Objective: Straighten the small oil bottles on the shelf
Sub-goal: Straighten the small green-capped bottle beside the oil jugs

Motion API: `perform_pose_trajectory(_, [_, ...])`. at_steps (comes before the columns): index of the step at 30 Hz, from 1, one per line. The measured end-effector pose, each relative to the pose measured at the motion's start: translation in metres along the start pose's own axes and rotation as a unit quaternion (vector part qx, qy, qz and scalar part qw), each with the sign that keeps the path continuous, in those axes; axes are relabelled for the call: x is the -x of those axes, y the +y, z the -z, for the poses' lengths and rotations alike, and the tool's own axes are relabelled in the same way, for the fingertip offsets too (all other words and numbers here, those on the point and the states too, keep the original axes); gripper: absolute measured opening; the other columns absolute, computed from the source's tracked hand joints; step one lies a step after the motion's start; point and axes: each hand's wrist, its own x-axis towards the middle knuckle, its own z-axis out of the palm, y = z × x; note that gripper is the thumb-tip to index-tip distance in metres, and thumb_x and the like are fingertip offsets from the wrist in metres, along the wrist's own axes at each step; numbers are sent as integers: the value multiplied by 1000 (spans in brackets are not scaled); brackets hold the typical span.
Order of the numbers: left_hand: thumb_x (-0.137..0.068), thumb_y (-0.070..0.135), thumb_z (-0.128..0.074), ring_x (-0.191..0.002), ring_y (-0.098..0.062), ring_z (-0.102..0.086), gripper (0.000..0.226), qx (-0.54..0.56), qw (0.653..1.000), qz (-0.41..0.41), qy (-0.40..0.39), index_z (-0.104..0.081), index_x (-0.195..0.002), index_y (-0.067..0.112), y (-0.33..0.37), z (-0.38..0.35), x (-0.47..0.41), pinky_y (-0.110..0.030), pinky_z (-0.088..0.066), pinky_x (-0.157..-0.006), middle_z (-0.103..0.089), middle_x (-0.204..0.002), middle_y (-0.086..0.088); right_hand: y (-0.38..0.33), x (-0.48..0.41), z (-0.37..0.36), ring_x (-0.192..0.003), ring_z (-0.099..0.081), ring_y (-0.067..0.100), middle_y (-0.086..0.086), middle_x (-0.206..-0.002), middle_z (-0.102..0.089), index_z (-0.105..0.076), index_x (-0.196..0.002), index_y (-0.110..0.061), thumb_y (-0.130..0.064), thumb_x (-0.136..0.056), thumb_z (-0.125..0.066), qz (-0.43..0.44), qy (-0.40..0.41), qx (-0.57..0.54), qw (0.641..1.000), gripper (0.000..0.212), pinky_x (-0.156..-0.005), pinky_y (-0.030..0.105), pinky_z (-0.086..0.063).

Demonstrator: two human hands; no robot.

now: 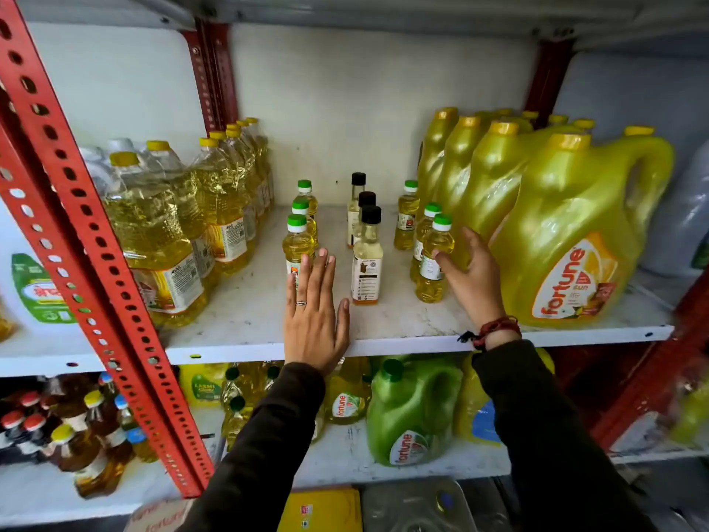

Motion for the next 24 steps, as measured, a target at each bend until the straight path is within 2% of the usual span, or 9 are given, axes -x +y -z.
perform_pose_trajectory(2, [-104,38,-31,-160,-22,-2,68,-11,1000,6,-15,-20,-163,8,-2,-1,0,-38,7,-130,-13,-172,-10,0,-10,1,-137,-49,22,9,-148,-53,-45,-146,-10,-23,-90,-72,-28,-35,-20,999,64,-114,37,-42])
perform_pose_trajectory(3, [-104,39,-31,-160,-22,-1,68,-17,1000,6,-23,-19,-163,8,-4,-4,1,-38,7,-130,-11,-172,-9,3,-15,2,-130,-54,20,7,-140,-59,-50,-141,-10,-21,-89,-72,-27,-50,-24,998,57,-107,27,-46])
perform_pose_trajectory(5, [-104,40,-30,-160,-22,0,68,-31,999,-1,-32,-16,-164,9,-5,-9,4,-39,6,-130,-7,-172,-7,6,-21,2,-112,-60,15,0,-118,-65,-59,-131,-11,-17,-89,-72,-21,-70,-30,997,44,-81,2,-45])
perform_pose_trajectory(6, [-104,40,-30,-160,-22,1,69,-35,999,-3,-39,-15,-164,10,-6,-11,4,-39,6,-130,-6,-172,-6,6,-23,1,-106,-60,13,-3,-112,-65,-62,-127,-10,-14,-89,-72,-22,-75,-33,996,40,-72,-2,-42])
perform_pose_trajectory(8, [-104,41,-30,-160,-21,1,69,-45,998,-6,-36,-14,-164,11,-9,-13,4,-39,7,-130,-4,-172,-5,9,-27,1,-102,-61,13,-3,-109,-65,-64,-124,-8,-12,-87,-74,-26,-65,-45,997,39,-71,4,-43])
perform_pose_trajectory(12, [-104,41,-29,-160,-23,0,70,-49,998,3,-41,-15,-164,10,-7,-14,4,-39,6,-130,-4,-172,-5,15,-30,-1,-100,-66,19,0,-109,-68,-67,-118,-9,-19,-78,-83,-46,-26,-42,998,44,-82,25,-49])
perform_pose_trajectory(16, [-104,41,-28,-160,-25,-3,69,-45,998,9,-47,-16,-164,9,-6,-12,5,-40,4,-130,-7,-172,-7,12,-30,-5,-91,-68,22,1,-106,-69,-66,-103,-15,-29,-66,-91,-39,25,-20,999,47,-79,33,-56])
perform_pose_trajectory(20, [-103,40,-28,-160,-25,-3,69,-42,998,18,-51,-17,-164,9,-4,-9,4,-39,5,-130,-10,-172,-9,10,-29,-7,-90,-65,19,-4,-102,-65,-59,-100,-23,-38,-64,-91,-20,33,-1,999,50,-70,25,-51])
perform_pose_trajectory(24, [-103,40,-29,-160,-24,-2,69,-44,997,22,-52,-18,-164,9,-4,-8,4,-36,9,-130,-10,-172,-9,16,-32,-3,-104,-62,13,-7,-116,-63,-61,-122,-22,-44,-74,-84,-37,0,-47,998,58,-74,15,-44])
